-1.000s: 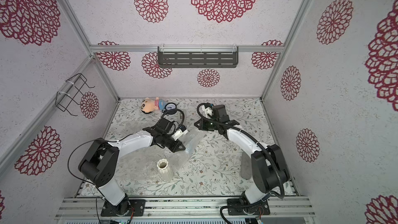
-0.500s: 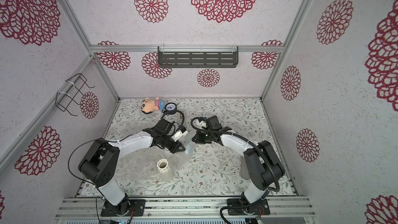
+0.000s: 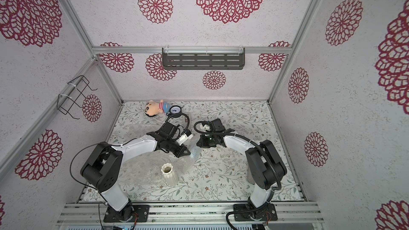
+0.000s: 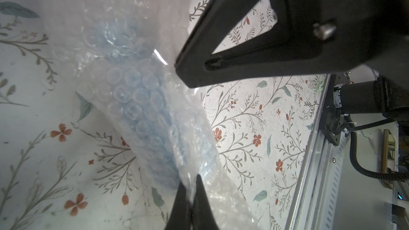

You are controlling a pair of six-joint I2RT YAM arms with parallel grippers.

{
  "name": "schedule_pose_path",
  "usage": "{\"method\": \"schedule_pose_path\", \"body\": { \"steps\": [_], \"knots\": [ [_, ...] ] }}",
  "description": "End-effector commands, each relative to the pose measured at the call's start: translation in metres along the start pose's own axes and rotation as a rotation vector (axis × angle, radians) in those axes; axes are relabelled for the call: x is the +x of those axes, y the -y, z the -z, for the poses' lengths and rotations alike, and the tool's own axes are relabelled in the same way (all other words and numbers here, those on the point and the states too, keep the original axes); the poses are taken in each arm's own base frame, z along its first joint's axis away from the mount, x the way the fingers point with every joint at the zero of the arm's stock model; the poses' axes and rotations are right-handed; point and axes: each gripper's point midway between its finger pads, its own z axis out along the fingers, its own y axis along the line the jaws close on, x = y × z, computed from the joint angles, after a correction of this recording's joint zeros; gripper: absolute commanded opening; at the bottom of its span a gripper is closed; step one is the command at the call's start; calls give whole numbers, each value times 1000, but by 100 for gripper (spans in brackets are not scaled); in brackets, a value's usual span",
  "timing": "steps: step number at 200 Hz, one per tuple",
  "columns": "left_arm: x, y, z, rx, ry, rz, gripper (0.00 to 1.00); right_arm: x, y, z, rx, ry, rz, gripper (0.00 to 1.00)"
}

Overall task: Wrap vases in bubble wrap
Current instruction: Stick the tape on the bubble wrap.

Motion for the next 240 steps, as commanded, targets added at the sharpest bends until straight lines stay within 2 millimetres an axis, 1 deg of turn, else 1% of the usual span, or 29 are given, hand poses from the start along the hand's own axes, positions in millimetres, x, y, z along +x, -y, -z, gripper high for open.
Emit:
{"method": "schedule_pose_path", "body": {
  "steps": [1, 34, 66, 99, 111, 136, 182, 218, 240],
  "knots": [
    [-2, -1, -5, 8, 3, -34, 0, -5, -3, -5, 0, -8, 41, 0],
    [-1, -2, -5, 4, -2, -30, 0, -10, 0, -10, 6, 1, 41, 0],
    [-5, 0, -2, 2, 13, -38, 0, -10, -1, -13, -5, -5, 42, 0],
    [-9, 2, 1, 15, 29, -39, 21, -8, 1, -15, -1, -15, 36, 0],
    [-13, 4, 5, 32, 45, -41, 24, -7, 2, -16, 1, -14, 34, 0],
    [-20, 6, 12, 40, 75, -49, 34, -9, 0, -15, -8, -10, 35, 0],
    [-39, 1, 29, 73, 161, -24, 42, -10, -1, -17, -19, -7, 36, 0],
    [-51, -4, 26, 76, 185, 3, 45, -13, -3, -18, -29, 1, 35, 0],
    [-58, -14, 21, 45, 202, 54, 45, -12, -2, -19, -28, -2, 36, 0]
  ]
}}
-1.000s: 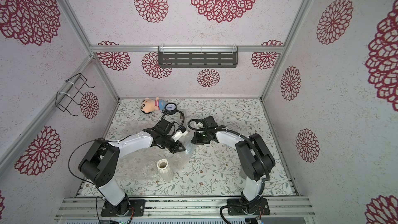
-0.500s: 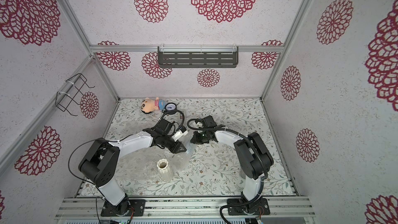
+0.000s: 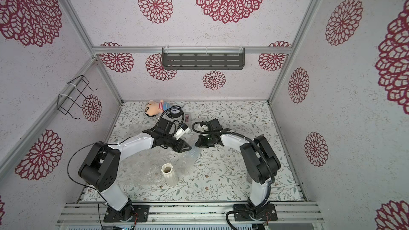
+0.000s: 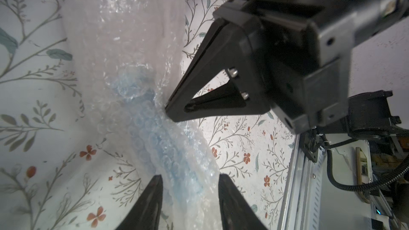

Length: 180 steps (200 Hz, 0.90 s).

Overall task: Wrap vases in bubble wrap
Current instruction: Stick the tape on the bubble wrap.

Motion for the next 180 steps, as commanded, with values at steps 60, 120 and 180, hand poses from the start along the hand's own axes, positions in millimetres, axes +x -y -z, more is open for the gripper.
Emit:
{"method": "schedule_pose_path", "body": {
  "steps": [60, 120, 180],
  "knots": [
    [-33, -18, -14, -37, 110, 89, 46, -5, -5, -5, -23, 3, 27, 0],
    [-33, -25, -27, -21, 119, 123, 44, -4, -3, -7, -21, -3, 25, 0],
    [-23, -15, -41, 41, 88, 117, 27, -4, 0, -9, -10, -8, 27, 0]
  ]
}}
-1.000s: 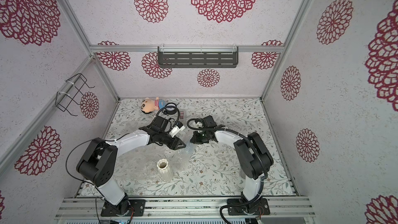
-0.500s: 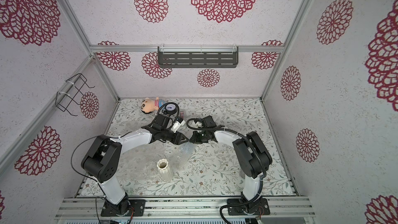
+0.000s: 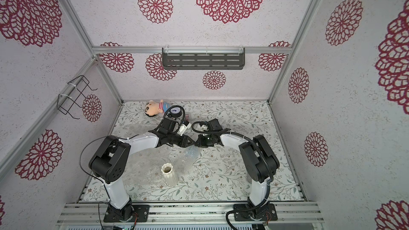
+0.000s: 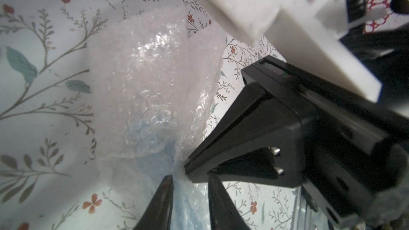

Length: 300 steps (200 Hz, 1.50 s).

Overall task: Wrap vases in bubble wrap
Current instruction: Stick the tape on the bubble wrap.

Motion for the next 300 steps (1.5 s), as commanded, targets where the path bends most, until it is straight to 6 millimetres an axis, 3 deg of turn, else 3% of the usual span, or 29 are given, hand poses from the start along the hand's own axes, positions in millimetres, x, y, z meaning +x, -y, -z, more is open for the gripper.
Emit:
{"method": "schedule_pose_path", "body": {
  "steps": [1, 21, 61, 101, 182, 252, 273, 300],
  "knots": [
    [0, 6, -9, 43, -5, -11, 27, -2, 1, -4, 10, -9, 22, 0],
    [5, 5, -11, 38, -20, -12, 26, -3, 1, -4, 12, -11, 26, 0],
    [18, -4, -14, -7, -64, -6, 10, -5, 1, -2, 25, -4, 39, 0],
    [24, -15, -16, -67, -81, 8, 0, -6, -1, 1, 22, -3, 48, 2],
    [30, -18, -15, -127, -99, -6, 0, -11, 2, 17, 98, 23, 79, 18],
    [32, -18, -12, -138, -95, -8, 0, -18, -9, 32, 96, 65, 97, 24],
    [31, -18, -11, -140, -92, -7, 0, -20, -10, 40, 110, 80, 99, 22],
    [29, -16, -9, -141, -78, -4, 0, -22, -16, 43, 87, 92, 76, 12]
  ]
}}
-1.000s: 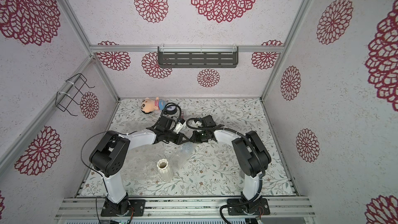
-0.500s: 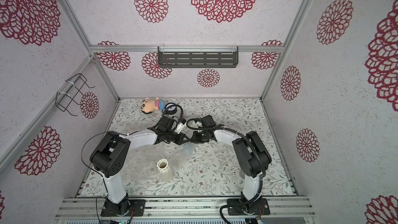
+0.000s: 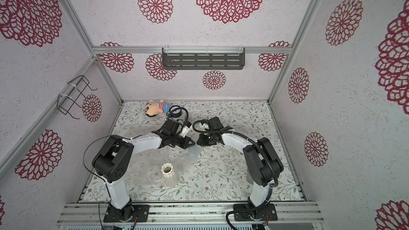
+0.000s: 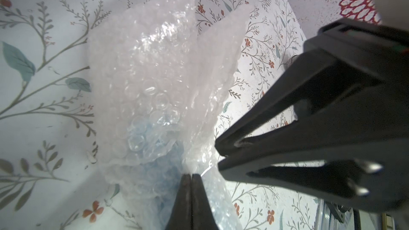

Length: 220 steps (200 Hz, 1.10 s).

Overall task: Wrap vases in bubble wrap
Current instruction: Stick the tape on the bubble wrap.

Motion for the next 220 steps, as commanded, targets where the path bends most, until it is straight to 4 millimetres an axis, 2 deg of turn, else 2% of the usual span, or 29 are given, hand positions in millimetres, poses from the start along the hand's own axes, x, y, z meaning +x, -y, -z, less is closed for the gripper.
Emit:
{"method": "schedule_pose_path", "body": {
  "steps": [1, 19, 40, 78, 115, 136, 161, 174, 187, 203, 220],
  "knots": [
    [22, -6, 0, -45, -60, 31, 0, -16, -16, 18, -27, 55, 9, 12],
    [21, -6, 1, -45, -49, 35, 0, -17, -24, 10, -88, 56, -23, 6],
    [19, -5, 1, -43, -35, 38, 0, -16, -18, -3, -91, 42, -48, 1],
    [15, -2, 4, -33, -19, 36, 0, -17, -13, -20, -98, 23, -55, 0],
    [13, 0, 4, -23, -8, 36, 0, -9, 0, -34, -69, -9, -67, 0],
    [8, 5, 8, -10, 13, 30, 10, -4, 4, -37, -53, -22, -68, 0],
    [-8, 12, 18, 2, 65, 17, 21, 1, 8, -37, -40, -30, -69, 0],
    [-18, 13, 24, 0, 96, 19, 23, 2, 8, -38, -39, -35, -67, 0],
    [-26, 10, 31, -4, 136, 44, 28, 2, 8, -37, -39, -34, -65, 0],
    [-32, -3, 36, -32, 169, 100, 33, 2, 7, -36, -39, -31, -60, 0],
    [-32, -12, 33, -53, 164, 124, 39, 0, 6, -35, -40, -27, -57, 0]
  ]
}}
